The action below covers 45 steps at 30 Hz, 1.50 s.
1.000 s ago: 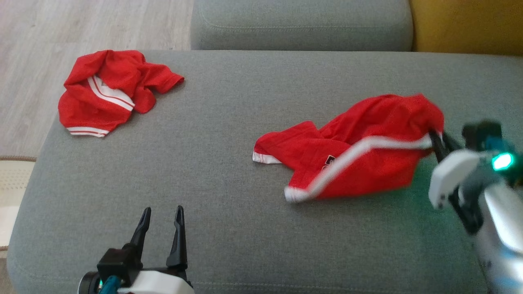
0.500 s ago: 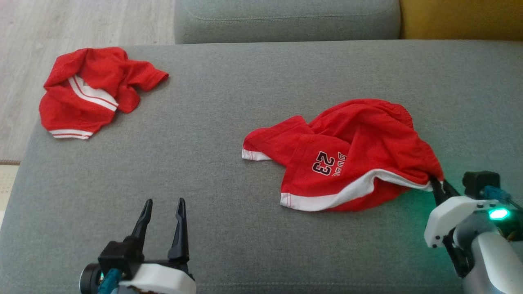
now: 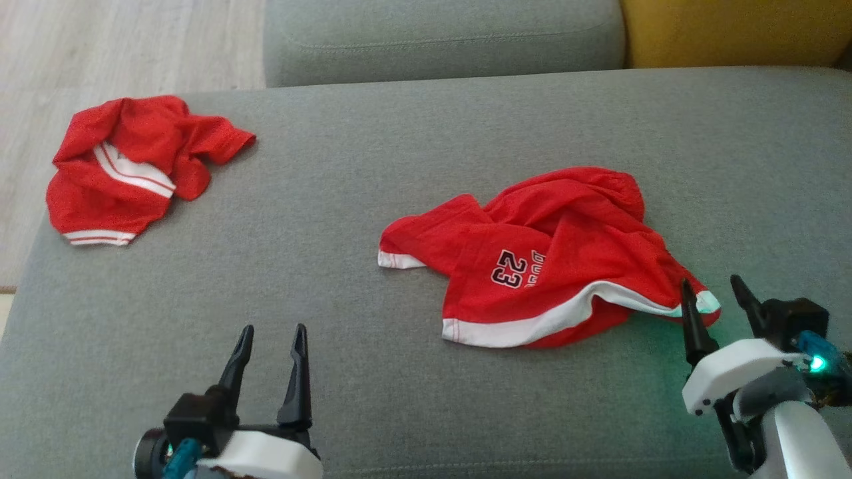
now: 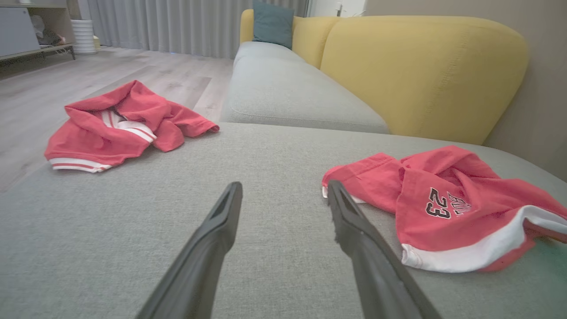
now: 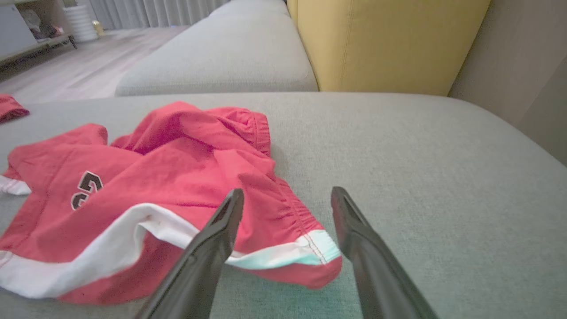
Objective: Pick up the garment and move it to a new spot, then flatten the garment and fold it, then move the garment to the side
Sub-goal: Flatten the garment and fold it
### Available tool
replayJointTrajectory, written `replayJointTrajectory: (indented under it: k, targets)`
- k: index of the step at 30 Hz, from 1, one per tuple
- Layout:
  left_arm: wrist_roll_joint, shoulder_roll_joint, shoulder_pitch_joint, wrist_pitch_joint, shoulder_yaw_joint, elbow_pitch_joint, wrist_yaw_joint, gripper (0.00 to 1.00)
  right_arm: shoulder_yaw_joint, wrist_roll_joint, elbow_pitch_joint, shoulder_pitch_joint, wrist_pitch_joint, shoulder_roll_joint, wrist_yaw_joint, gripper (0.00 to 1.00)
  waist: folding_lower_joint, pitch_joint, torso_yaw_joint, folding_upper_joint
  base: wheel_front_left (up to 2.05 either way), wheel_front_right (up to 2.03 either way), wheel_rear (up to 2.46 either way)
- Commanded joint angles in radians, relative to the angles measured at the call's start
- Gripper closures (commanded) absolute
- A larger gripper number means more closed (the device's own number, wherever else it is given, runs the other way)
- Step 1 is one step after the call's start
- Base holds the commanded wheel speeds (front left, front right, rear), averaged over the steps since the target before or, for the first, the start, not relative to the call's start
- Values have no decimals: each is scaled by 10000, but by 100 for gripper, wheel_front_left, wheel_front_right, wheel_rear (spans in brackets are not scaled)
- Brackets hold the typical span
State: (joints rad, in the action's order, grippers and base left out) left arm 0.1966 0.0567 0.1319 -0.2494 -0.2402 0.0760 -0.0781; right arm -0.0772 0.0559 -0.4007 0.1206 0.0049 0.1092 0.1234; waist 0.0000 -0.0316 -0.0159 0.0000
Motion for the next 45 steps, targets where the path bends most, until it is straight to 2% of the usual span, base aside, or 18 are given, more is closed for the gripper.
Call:
replayJointTrajectory:
  k: [1, 5, 9, 15, 24, 37, 40, 42, 43, 45]
  targets:
    - [-39, -64, -382, -124, 299, -298, 22, 0, 170, 76, 483, 184, -169, 39, 73, 0, 0, 35, -71, 0, 0, 0, 0]
    - [-121, -64, -566, -124, -65, -123, 296, 0, 163, 25, 1320, 85, -501, -209, 73, 0, 0, 31, -294, 0, 0, 0, 0]
    - [9, -64, -1030, -124, -852, 315, 649, 0, 219, 7, 1794, 79, -860, -418, 73, 0, 0, -67, -476, 0, 0, 0, 0]
    - [734, -64, -2141, -124, -2175, 1806, 994, 0, 480, -31, 2057, 255, -1312, -560, 73, 0, 0, -355, -952, 0, 0, 0, 0]
    - [1947, -64, -3799, -117, -3125, 4584, 765, 0, 762, 260, 2217, 554, -1754, -587, 73, 0, 0, -819, -1725, 0, 0, 0, 0]
    - [2746, -64, -4486, -123, -3697, 5792, 520, 0, 966, 360, 2086, 786, -1968, -589, 73, 0, 0, -1021, -2258, 0, 0, 0, 0]
    - [2852, -64, -4589, -123, -3718, 5876, 476, 22, 1029, 355, 2073, 846, -1988, -589, 73, 0, 0, -1076, -2421, 0, 0, 0, 0]
    - [2906, -64, -4649, -123, -3749, 5938, 469, 51, 1016, 323, 2061, 857, -1998, -589, 73, 0, 0, -1103, -2507, 0, 0, 0, 0]
    - [2906, -64, -4649, -123, -3749, 5938, 469, 51, 1016, 323, 2061, 857, -1998, -589, 73, 0, 0, -1103, -2507, 0, 0, 0, 0]
    - [2931, -64, -4703, -123, -3815, 6022, 470, 75, 961, 291, 2054, 856, -2007, -589, 73, 0, 0, -1126, -2565, 0, 0, 0, 0]
